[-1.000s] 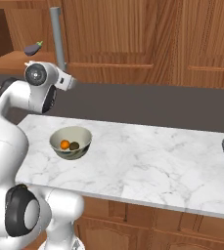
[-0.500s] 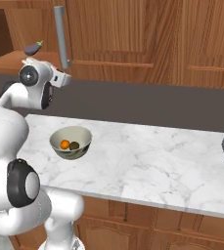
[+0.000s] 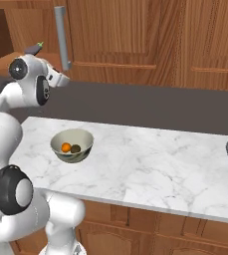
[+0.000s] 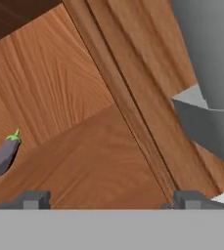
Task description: Open the cabinet. Pick the kiwi and tangerine from the cabinet and place them into the bowl. Then close the cabinet.
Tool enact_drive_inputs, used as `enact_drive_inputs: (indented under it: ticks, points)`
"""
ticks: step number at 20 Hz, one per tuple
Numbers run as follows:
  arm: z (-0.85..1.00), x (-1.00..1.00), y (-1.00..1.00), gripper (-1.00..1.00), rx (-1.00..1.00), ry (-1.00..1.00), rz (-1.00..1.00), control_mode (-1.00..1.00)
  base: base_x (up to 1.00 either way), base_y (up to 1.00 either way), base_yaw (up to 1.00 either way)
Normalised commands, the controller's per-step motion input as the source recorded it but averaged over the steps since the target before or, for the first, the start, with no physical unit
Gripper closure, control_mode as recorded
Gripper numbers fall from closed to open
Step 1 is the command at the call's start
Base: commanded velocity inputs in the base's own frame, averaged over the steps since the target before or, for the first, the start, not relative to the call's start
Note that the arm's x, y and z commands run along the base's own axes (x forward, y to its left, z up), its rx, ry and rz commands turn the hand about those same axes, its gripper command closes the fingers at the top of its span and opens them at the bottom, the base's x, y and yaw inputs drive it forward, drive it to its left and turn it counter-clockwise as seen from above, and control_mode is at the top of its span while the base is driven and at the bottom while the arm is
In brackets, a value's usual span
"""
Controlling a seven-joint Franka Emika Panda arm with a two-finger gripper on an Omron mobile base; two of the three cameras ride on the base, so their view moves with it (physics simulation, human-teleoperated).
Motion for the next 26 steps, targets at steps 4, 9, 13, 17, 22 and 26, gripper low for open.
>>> enact_drive_inputs:
  ticks: [4, 9, 13, 17, 22, 26]
  points:
    - [0.81, -0.99, -0.26, -1.00, 0.00, 0.32, -0.15, -1.00, 0.00, 0.00, 0.00]
    - [-0.10, -1.00, -0.16, -1.00, -0.10, 0.54, -0.03, -1.00, 0.00, 0.00, 0.00]
    - [-1.00, -1.00, 0.00, -1.00, -0.21, 0.33, 0.05, -1.00, 0.00, 0.00, 0.00]
    - [-0.94, -1.00, 0.00, -1.00, -0.25, 0.37, 0.12, -1.00, 0.00, 0.00, 0.00]
    - [-0.10, -1.00, 0.00, -1.00, -0.15, 0.06, 0.16, -1.00, 0.00, 0.00, 0.00]
    - [-0.03, -1.00, 0.00, -1.00, -0.13, -0.09, 0.25, -1.00, 0.00, 0.00, 0.00]
